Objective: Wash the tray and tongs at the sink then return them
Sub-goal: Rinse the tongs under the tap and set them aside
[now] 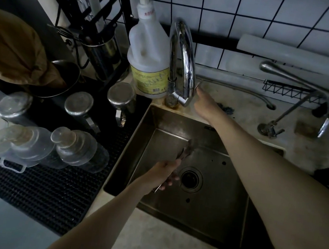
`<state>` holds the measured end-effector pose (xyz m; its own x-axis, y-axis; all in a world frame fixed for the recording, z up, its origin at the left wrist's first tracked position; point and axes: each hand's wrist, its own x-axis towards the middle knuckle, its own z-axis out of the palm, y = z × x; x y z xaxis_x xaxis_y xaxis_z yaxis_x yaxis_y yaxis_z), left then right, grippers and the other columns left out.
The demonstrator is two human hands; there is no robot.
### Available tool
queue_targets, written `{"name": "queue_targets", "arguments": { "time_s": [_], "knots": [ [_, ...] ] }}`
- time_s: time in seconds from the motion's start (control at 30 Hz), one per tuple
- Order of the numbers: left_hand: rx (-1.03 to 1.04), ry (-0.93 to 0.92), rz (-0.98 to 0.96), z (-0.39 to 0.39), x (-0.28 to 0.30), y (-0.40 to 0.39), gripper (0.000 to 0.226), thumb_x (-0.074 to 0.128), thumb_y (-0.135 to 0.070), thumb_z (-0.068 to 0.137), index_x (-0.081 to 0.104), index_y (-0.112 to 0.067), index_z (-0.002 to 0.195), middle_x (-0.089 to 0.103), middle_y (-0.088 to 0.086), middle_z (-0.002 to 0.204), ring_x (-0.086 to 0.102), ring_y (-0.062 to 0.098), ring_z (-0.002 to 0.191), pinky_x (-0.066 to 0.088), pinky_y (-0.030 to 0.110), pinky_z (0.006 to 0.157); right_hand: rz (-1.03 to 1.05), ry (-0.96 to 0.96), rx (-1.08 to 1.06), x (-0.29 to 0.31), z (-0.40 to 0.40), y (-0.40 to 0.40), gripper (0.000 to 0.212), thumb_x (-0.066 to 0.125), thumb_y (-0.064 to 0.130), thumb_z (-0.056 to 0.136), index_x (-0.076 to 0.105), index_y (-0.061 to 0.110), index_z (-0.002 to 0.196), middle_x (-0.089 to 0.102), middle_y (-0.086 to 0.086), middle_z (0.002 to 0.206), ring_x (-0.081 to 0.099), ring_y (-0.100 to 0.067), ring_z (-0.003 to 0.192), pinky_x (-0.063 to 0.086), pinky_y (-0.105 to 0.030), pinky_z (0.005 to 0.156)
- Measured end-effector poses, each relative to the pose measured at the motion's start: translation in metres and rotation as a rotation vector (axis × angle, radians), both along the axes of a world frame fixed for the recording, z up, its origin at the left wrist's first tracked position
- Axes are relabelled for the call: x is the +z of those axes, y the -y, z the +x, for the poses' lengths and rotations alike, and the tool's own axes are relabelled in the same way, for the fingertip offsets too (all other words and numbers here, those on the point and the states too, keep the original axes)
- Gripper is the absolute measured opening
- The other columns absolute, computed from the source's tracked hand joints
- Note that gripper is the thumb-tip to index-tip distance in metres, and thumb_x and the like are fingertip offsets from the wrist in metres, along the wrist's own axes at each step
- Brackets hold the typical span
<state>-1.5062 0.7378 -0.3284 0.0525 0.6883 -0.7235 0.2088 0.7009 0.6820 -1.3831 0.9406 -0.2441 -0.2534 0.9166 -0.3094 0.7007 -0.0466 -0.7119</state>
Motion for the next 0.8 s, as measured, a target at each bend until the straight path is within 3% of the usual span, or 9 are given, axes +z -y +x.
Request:
{"name": "queue_targets", "arguments": {
  "time_s": [0.2, 0.33, 0.5, 0.67, 0.8],
  "knots": [
    [-0.138, -0.132, 0.115, -0.003, 0.0, 0.003, 0.049, 0.05, -0.062, 0.093, 0.058, -0.021, 0.119, 0.067, -0.002, 0.093, 0.061, 0.009, 0.068, 0.042, 0.02, 0.051, 0.06, 0.03, 0.08, -0.003, 0.0, 0.032, 0.063, 0.04, 0.001, 0.096, 0.023, 0.014, 0.155, 0.028, -0.013, 0.159, 0.032, -0.032, 0.143, 0.031, -0.034, 0.112],
    [-0.178, -0.235, 0.16, -0.007, 0.001, 0.005, 0.055, 0.056, -0.063, 0.09, 0.054, -0.025, 0.129, 0.066, 0.0, 0.1, 0.065, 0.011, 0.075, 0.044, 0.016, 0.048, 0.063, 0.172, 0.156, -0.012, 0.01, 0.062, 0.061, 0.042, 0.006, 0.096, 0.027, 0.013, 0.154, 0.029, -0.012, 0.159, 0.033, -0.03, 0.143, 0.029, -0.032, 0.114],
    [-0.297, -0.389, 0.263, -0.009, 0.002, 0.008, 0.092, 0.045, -0.091, 0.069, 0.051, -0.032, 0.139, 0.07, 0.0, 0.115, 0.067, 0.023, 0.103, 0.054, 0.041, 0.09, -0.089, 0.18, 0.124, -0.014, 0.032, 0.095, 0.045, 0.048, 0.017, 0.098, 0.049, 0.005, 0.142, 0.05, -0.014, 0.146, 0.05, -0.027, 0.131, 0.038, -0.032, 0.106],
    [-0.363, -0.455, 0.334, 0.002, 0.015, 0.015, 0.096, 0.039, -0.092, 0.069, 0.038, -0.033, 0.145, 0.065, 0.001, 0.126, 0.064, 0.028, 0.111, 0.052, 0.047, 0.093, -0.139, 0.28, 0.132, -0.019, 0.053, 0.121, 0.039, 0.051, 0.023, 0.095, 0.062, 0.012, 0.13, 0.063, -0.009, 0.131, 0.06, -0.026, 0.115, 0.048, -0.032, 0.092],
    [-0.39, -0.468, 0.359, 0.019, 0.022, 0.015, 0.09, 0.042, -0.088, 0.073, 0.036, -0.034, 0.146, 0.063, 0.003, 0.13, 0.064, 0.029, 0.111, 0.051, 0.048, 0.093, -0.142, 0.292, 0.08, -0.014, 0.081, 0.134, 0.036, 0.052, 0.024, 0.093, 0.065, 0.008, 0.123, 0.065, -0.013, 0.125, 0.061, -0.028, 0.114, 0.048, -0.042, 0.099]
  ]
}}
